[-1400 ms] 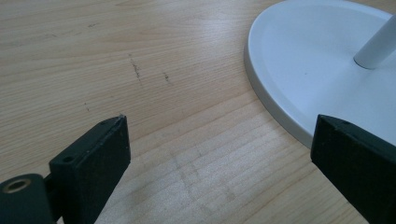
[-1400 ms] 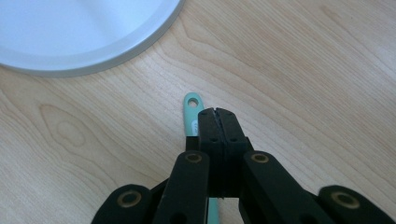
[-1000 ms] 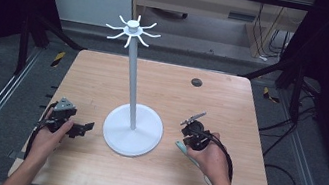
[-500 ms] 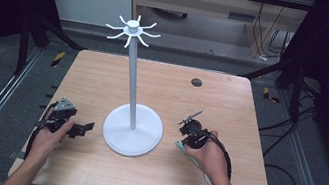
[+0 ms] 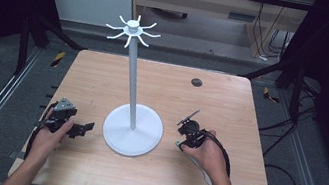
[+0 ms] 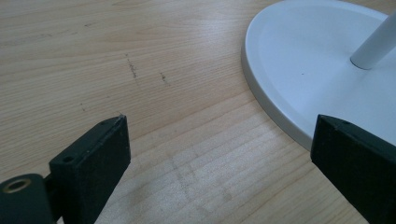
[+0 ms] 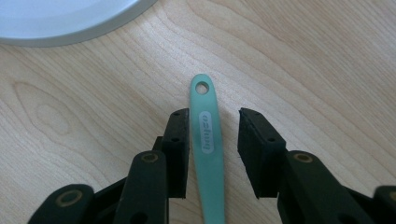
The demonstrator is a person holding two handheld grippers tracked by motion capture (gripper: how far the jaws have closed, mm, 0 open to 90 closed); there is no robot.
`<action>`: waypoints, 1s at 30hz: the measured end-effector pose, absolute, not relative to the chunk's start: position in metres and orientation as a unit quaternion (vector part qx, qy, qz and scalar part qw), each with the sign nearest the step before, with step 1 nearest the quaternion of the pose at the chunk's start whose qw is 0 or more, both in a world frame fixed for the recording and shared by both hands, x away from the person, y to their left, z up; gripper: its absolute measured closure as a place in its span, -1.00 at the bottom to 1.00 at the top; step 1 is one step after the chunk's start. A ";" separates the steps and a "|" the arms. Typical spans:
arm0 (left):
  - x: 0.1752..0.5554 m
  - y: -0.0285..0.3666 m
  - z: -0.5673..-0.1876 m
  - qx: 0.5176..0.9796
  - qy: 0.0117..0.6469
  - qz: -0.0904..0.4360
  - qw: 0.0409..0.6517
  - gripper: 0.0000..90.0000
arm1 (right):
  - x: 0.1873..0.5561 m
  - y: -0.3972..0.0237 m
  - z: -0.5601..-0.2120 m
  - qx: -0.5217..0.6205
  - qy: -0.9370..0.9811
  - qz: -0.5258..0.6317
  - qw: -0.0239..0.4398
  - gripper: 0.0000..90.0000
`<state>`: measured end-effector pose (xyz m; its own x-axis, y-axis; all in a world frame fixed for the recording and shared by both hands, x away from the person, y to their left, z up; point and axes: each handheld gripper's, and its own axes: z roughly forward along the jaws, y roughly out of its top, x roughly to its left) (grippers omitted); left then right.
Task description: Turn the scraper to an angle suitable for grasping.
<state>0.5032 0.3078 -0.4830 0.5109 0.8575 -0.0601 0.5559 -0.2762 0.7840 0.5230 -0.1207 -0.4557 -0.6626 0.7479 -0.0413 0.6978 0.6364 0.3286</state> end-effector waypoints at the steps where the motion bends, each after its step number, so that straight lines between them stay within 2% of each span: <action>1: 0.503 0.308 -0.483 0.775 0.456 0.192 0.393 -0.90 | 0.523 -0.121 -0.456 0.401 0.900 0.144 0.087 0.41; 18: 0.503 0.307 -0.483 0.775 0.455 0.191 0.394 -0.90 | 0.528 -0.115 -0.465 0.398 0.907 0.118 0.075 0.47; 30: 0.503 0.306 -0.483 0.776 0.455 0.191 0.394 -0.90 | 0.531 -0.114 -0.467 0.391 0.911 0.112 0.070 0.60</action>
<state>0.5028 0.3063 -0.4830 0.5142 0.8554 -0.0621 0.5552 -0.2768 0.7843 0.5307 -0.1141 -0.4670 -0.6848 0.7277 -0.0394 0.6964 0.6693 0.2590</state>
